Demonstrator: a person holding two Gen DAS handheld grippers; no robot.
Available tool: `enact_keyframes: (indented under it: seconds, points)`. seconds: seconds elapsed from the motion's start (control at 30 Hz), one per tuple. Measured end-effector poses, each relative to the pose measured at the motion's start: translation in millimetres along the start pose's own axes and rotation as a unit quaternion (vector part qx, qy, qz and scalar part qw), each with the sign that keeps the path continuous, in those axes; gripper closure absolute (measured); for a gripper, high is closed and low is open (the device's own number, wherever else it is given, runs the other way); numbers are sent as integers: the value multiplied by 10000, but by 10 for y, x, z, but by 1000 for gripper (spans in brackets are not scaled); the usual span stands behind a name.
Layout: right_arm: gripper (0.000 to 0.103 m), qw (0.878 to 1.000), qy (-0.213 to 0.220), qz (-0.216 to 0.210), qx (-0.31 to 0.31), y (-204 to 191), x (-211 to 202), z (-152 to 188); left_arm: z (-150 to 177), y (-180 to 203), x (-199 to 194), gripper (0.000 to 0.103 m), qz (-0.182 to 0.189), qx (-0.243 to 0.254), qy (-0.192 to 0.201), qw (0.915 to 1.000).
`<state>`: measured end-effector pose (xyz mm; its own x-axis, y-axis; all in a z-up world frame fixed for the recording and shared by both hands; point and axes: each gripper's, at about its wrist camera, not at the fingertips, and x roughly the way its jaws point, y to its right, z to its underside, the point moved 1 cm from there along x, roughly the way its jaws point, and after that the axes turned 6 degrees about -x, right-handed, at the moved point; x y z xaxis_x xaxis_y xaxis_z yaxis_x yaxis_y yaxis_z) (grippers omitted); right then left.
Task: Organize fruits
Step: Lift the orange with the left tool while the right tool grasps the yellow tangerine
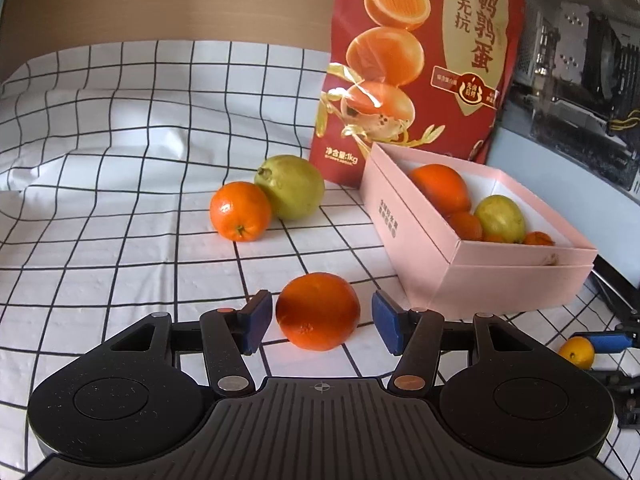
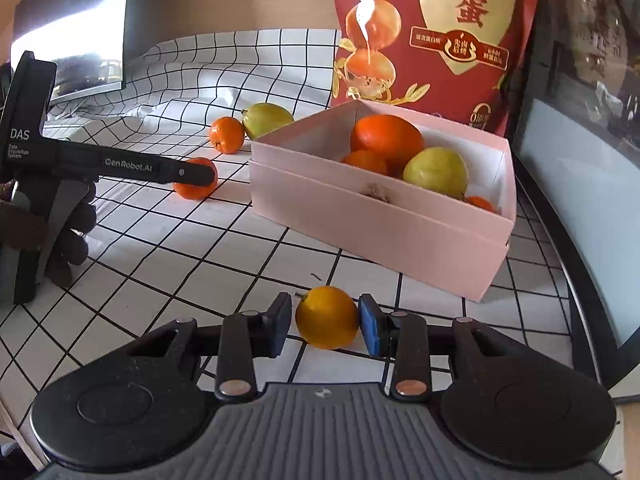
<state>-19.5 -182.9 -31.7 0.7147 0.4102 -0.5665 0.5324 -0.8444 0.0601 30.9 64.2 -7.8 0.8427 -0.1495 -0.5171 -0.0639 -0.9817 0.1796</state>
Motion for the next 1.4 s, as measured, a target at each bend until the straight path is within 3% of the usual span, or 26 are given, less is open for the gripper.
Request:
enact_keyframes:
  seconds: [0.07,0.23,0.43,0.77,0.93,1.07,1.4]
  points:
    - [46,10000,-41,-10,50,9,31,30,0,9,21,43,-102,-1,-14,9999]
    - [36,9997,-94,-37,218,46,58,62,-3,1,13,51,-130,-17,-47,9999]
    - [29,9998,-124,-7,179,34,70,63,67,106,-159,52,127,-133,-47,9998]
    - [16,9994,-221,78,249,55,109,55,400,445,-494,52,463,128,-206,9986]
    - [12,9992,-275,111,281,64,120,60,469,445,-480,51,434,7,-191,9989]
    - [0,9989,-425,-41,205,55,132,64,480,447,-455,51,398,-74,-220,9989]
    - [0,9990,-402,-171,84,19,31,142,512,601,-405,52,-20,179,-347,9992]
